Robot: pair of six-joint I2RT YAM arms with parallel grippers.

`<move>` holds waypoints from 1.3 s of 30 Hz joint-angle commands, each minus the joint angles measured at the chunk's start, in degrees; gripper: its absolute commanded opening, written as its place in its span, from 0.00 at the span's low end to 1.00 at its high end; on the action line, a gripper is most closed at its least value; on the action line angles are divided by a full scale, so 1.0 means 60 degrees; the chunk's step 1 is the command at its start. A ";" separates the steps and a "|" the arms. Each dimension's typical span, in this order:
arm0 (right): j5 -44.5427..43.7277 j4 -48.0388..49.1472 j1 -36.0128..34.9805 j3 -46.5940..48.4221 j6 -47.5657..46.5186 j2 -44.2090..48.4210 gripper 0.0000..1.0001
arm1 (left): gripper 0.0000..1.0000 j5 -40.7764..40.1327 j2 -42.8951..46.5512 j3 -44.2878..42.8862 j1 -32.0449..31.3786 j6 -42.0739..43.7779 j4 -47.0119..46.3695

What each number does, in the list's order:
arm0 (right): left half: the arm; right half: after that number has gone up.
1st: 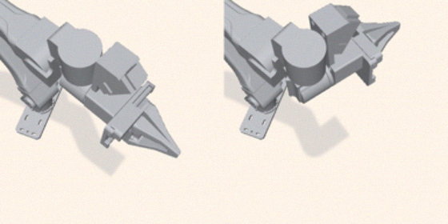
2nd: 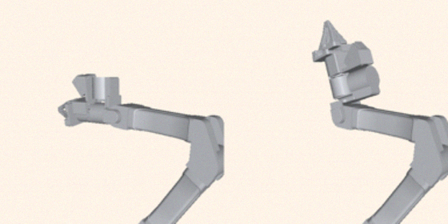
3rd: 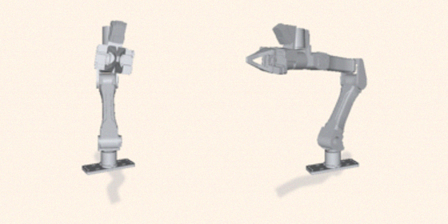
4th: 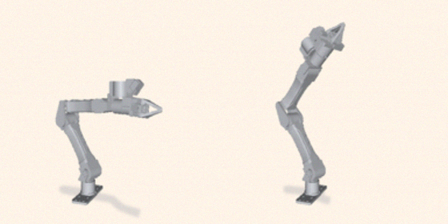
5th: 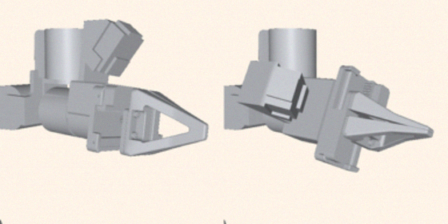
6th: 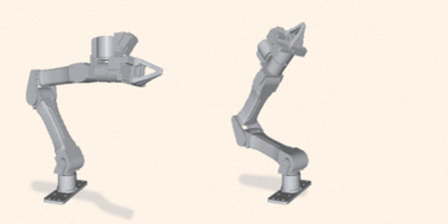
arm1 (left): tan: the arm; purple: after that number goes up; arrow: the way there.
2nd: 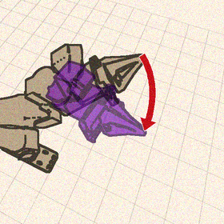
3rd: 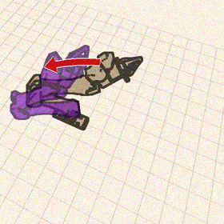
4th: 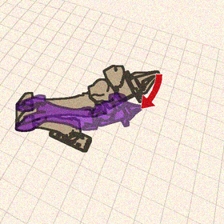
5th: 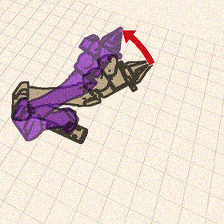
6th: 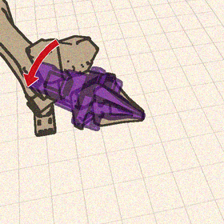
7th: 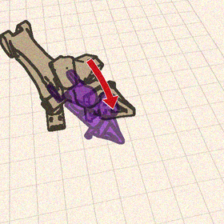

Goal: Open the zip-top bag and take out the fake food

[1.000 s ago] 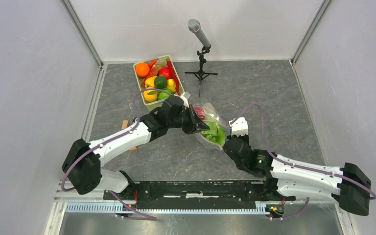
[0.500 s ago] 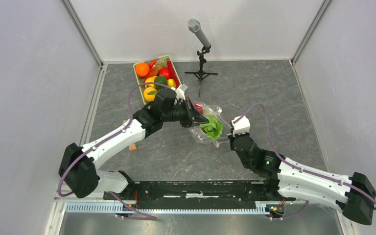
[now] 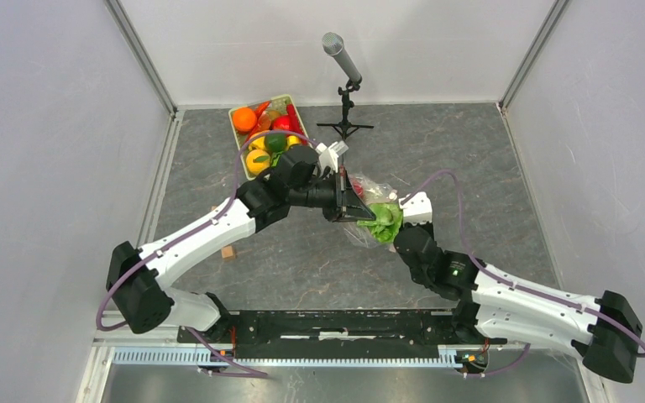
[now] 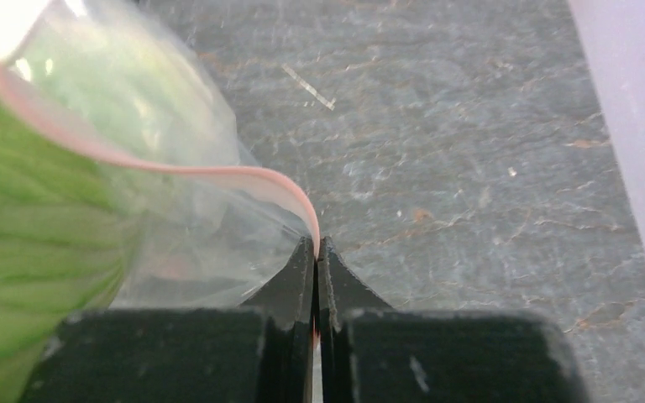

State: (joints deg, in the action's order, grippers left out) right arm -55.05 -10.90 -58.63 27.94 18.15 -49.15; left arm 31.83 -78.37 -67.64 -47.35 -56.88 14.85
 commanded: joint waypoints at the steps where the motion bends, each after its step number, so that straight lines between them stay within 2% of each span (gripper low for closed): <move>1: -0.0869 -0.0617 0.0148 0.1141 -0.0551 0.0834 0.00 | 0.02 -0.0478 0.0452 -0.0929 -0.0150 0.2346 0.2559; 4: 0.0215 0.0356 0.0144 0.1125 -0.1402 0.1490 0.00 | 0.02 -0.1546 0.0140 -0.0842 -0.0211 0.2700 0.3376; 7: 0.1665 0.1274 0.0148 0.0723 -0.1725 0.1816 0.00 | 0.02 -0.1887 -0.0329 -0.1120 -0.0544 0.2898 0.3451; 9: 0.1834 0.1389 0.0151 0.0566 -0.1646 0.1689 0.00 | 0.02 -0.1792 -0.0559 -0.1509 -0.0721 0.2986 0.3479; 12: 0.1163 0.1239 0.0148 0.0257 -0.1424 0.1223 0.00 | 0.02 -0.1184 -0.0446 -0.1808 -0.0809 0.2968 0.2906; 18: 0.0219 0.1044 0.0232 -0.0534 -0.0886 0.0428 0.00 | 0.02 0.1069 0.0053 -0.1750 -0.0810 0.1622 0.0555; 20: -0.0044 0.0857 0.0299 -0.0617 -0.0739 0.0186 0.00 | 0.02 0.1335 0.0265 -0.1658 -0.0809 0.1358 0.0159; 25: -0.0742 -0.0097 0.0620 -0.0430 -0.0443 -0.0183 0.00 | 0.02 0.1177 0.0808 -0.1648 -0.0698 0.1643 0.0619; 31: -0.1470 -0.0741 0.1061 -0.0075 -0.0728 0.0201 0.00 | 0.02 0.1198 0.1337 -0.1451 -0.0389 0.2368 0.1519; 35: -0.1812 -0.1015 0.1286 0.0108 -0.1284 0.0655 0.00 | 0.02 0.0281 0.1871 -0.1607 -0.0142 0.3682 0.3060; 37: -0.1538 -0.1021 0.1315 0.0239 -0.1451 0.0957 0.00 | 0.02 -0.1446 0.1990 -0.1594 -0.0120 0.4448 0.4026; 39: -0.0658 -0.0736 0.1318 0.0362 -0.1658 0.1317 0.00 | 0.02 -0.2844 0.1838 -0.1218 -0.0121 0.4924 0.4573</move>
State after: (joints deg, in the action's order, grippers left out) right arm -56.97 -8.60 -53.34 29.41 13.23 -44.05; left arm 25.36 -72.44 -74.56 -48.49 -37.45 33.65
